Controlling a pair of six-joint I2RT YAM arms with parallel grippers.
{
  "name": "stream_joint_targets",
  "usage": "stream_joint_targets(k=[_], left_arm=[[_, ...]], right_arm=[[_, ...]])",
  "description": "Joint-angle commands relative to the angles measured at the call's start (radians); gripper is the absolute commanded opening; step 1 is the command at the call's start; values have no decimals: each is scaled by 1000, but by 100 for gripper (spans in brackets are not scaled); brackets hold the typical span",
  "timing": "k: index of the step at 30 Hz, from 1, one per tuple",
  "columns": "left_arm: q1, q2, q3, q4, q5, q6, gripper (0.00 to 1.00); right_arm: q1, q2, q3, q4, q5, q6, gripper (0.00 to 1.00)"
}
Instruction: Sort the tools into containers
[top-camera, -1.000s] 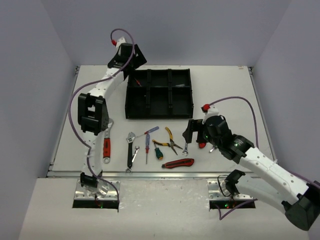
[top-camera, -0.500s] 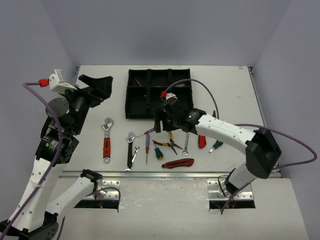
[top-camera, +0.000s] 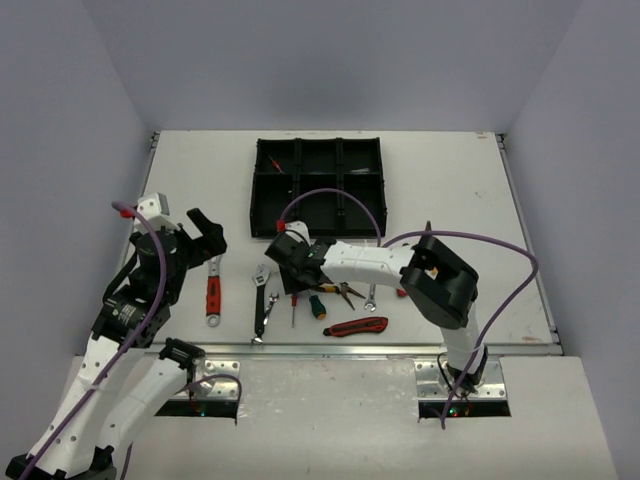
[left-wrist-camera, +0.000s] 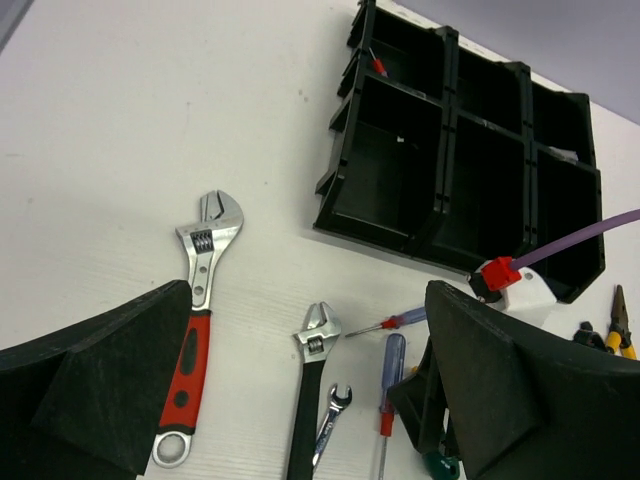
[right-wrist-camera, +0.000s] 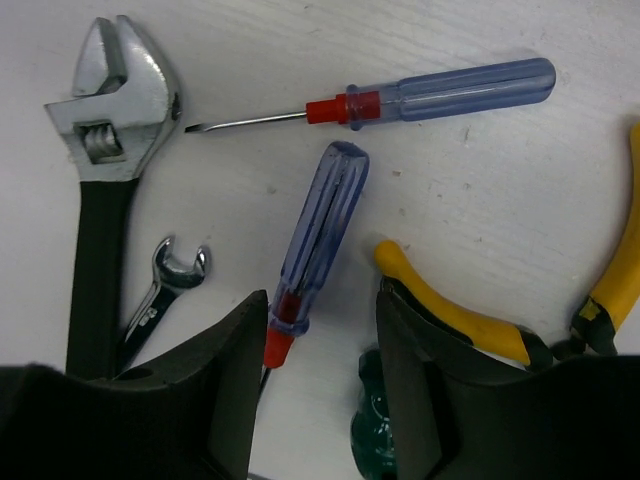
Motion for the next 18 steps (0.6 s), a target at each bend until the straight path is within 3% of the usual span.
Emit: stream_joint_targets(k=[1, 10, 18], left_arm=[[8, -12, 6, 56, -37, 33, 100], [11, -24, -2, 64, -11, 37, 100], [11, -22, -4, 67, 2, 40, 100]], right_arm=[[12, 19, 30, 0, 64, 67, 48], [16, 93, 25, 18, 57, 109, 39], [17, 109, 18, 21, 60, 119, 21]])
